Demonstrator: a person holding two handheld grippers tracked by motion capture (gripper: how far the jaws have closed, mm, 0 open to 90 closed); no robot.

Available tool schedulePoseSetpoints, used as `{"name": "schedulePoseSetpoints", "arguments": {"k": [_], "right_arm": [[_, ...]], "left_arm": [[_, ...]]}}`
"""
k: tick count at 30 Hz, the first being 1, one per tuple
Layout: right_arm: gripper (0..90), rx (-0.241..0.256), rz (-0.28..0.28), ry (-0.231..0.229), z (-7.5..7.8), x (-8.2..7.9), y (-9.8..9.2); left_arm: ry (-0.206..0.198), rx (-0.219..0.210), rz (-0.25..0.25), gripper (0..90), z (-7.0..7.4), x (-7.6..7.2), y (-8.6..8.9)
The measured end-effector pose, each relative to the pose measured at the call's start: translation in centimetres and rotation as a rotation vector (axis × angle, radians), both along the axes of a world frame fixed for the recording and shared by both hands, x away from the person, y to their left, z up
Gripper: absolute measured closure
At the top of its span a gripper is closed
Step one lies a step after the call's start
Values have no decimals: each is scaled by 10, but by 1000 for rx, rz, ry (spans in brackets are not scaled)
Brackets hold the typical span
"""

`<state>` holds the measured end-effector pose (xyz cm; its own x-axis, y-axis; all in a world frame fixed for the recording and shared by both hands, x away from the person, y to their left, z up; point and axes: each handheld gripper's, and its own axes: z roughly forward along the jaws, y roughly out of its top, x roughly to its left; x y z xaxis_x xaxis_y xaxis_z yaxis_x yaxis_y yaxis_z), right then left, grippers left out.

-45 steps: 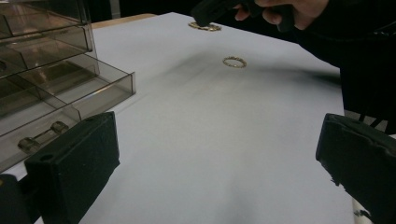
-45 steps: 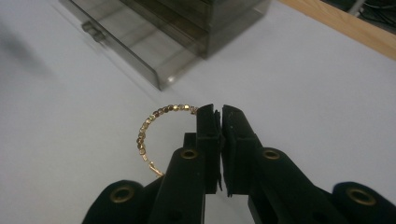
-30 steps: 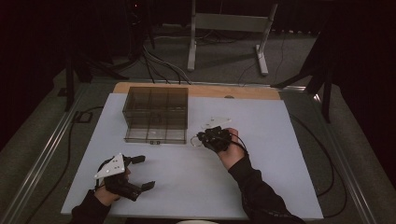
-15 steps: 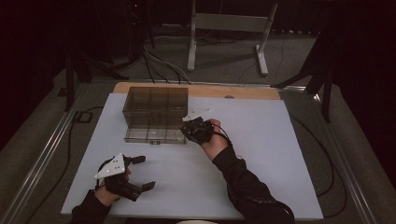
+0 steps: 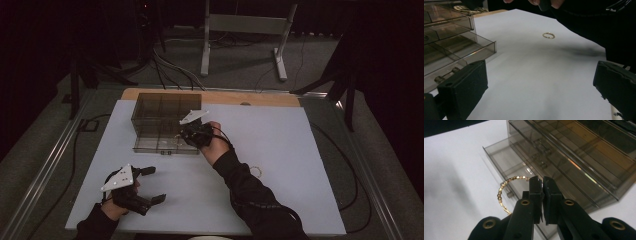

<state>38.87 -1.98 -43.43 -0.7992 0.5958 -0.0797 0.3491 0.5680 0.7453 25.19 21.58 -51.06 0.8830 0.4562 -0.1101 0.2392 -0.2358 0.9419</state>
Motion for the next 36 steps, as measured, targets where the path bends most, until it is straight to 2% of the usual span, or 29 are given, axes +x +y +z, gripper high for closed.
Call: {"name": "schedulePoseSetpoints", "arguments": {"k": [20,21,30,33,36], "right_arm": [[863,8,38,23,0,14,46],[862,3,42,29,-3,16,55],[861,2,35,50,-15,26,77],[861,-33,20,47,-22,32,88],[861,-33,13,63,-27,37,96]], "left_arm": [[-3,-6,-5,5,0,1,0],[-3,-14,-3,5,1,0,0],[0,-11,-9,5,1,1,-1],[-1,-14,-9,5,1,0,0],[0,-18,-10,6,1,1,0]]}}
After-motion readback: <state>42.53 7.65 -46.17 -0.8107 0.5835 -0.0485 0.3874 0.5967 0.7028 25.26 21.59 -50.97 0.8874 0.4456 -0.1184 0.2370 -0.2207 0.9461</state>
